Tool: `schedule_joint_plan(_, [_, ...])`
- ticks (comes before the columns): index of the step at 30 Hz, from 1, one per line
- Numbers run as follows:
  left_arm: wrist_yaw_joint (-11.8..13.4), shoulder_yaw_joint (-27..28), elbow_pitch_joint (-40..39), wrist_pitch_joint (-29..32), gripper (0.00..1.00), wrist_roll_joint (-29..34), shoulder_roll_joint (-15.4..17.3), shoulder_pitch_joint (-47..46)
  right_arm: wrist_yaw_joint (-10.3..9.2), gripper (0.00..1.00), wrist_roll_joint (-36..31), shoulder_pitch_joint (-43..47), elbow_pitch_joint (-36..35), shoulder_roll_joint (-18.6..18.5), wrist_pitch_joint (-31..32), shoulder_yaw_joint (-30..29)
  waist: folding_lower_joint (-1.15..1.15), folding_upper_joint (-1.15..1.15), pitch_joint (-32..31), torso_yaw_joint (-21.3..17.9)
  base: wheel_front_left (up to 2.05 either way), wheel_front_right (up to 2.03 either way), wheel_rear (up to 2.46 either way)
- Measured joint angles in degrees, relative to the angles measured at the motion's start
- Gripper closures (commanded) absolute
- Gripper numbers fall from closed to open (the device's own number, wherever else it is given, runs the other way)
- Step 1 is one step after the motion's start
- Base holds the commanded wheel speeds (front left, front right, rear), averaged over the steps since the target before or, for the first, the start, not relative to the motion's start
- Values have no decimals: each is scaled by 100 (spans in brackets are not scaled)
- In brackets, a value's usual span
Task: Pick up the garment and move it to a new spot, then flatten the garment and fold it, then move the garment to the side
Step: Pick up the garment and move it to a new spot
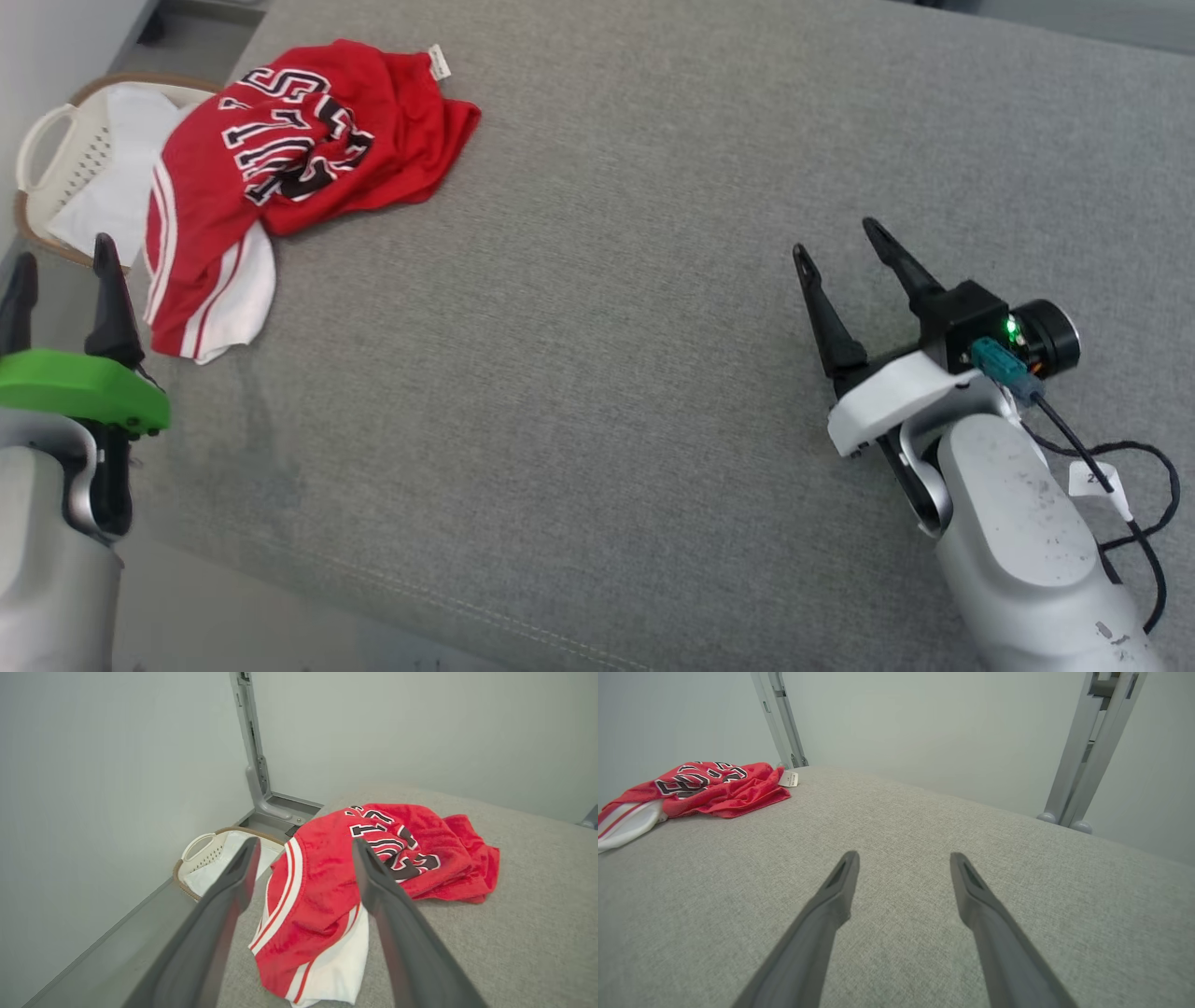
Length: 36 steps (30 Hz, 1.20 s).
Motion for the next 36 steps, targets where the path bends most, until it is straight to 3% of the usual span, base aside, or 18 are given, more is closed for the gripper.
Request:
schedule_joint_plan(8, [-3, -1195, 703, 2, 0, -1102, 700, -711, 0, 0, 13, -260, -342, -5, 0, 170, 0, 0, 647, -560, 0, 0, 0])
schedule_joint_plan(13, [-3, -1968, 1194, 304, 0, -1755, 1067, -973, 0, 0, 5, -275, -495, -8, -1, 146, 0, 0, 948, -967, 0, 0, 0])
schedule_joint_plan(19, [-3, -2230, 2217, 457, 0, -2115, 1167, -1182, 1, 0, 7, -277, -625, 14, -16, 65, 0, 0, 1196, -1366, 0, 0, 0])
schedule_joint_plan(20, [-3, -2230, 2375, 415, 55, -2141, 1158, -1215, 1, 0, 12, -271, -635, 15, -18, 43, 0, 0, 1220, -1426, 0, 0, 0])
schedule_joint_plan(21, [-3, -2248, 2497, 361, 96, -2143, 1151, -1244, 1, 0, 16, -261, -638, 15, -18, 25, 0, 0, 1234, -1479, 0, 0, 0])
schedule_joint_plan(22, [-3, -2250, 2581, 271, 100, -2135, 1149, -1271, 1, 0, 23, -257, -635, 15, -19, 14, 0, 0, 1238, -1517, 0, 0, 0])
schedule_joint_plan(27, [46, -2248, 2665, 38, 100, -1757, 1232, -1487, 0, 0, 159, -116, -549, 5, -18, -123, 0, 0, 1085, -1611, 0, 0, 0])
schedule_joint_plan(31, [221, -1734, 1697, 13, 100, -1174, 1323, -1609, 0, 0, 345, 103, -436, -7, -15, -167, 1, 0, 817, -1632, 0, 0, 0])
schedule_joint_plan(36, [333, -948, 457, 12, 100, -337, 1191, -1441, 0, 0, 538, 393, -368, -5, -14, -154, 0, 0, 342, -1632, 0, 0, 0])
